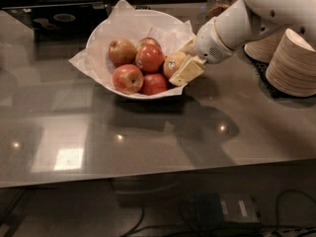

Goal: Pick apple from white bowl

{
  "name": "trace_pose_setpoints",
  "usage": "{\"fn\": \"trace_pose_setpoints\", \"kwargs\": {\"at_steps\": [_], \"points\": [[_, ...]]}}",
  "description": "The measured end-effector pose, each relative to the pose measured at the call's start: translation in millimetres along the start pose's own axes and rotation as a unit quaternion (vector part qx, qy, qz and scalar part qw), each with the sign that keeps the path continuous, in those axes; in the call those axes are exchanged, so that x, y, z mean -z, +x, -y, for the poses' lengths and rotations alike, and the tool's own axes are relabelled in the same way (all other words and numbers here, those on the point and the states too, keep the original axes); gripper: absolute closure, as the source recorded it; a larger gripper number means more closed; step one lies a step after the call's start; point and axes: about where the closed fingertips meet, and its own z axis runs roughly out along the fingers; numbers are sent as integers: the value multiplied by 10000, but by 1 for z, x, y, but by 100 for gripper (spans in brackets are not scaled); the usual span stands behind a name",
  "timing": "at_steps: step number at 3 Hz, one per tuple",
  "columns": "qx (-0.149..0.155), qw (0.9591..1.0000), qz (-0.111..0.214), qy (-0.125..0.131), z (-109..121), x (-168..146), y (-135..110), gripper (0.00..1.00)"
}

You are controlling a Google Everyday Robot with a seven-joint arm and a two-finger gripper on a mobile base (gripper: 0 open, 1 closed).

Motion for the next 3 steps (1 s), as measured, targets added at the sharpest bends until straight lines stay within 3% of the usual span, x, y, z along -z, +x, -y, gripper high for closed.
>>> {"fn": "trace_pose_setpoints", "kwargs": {"at_steps": [1,3], "points": [[-150,9995,268,-110,4,6,-1,100],[-285,9981,552,-17,18,29,-10,100]]}}
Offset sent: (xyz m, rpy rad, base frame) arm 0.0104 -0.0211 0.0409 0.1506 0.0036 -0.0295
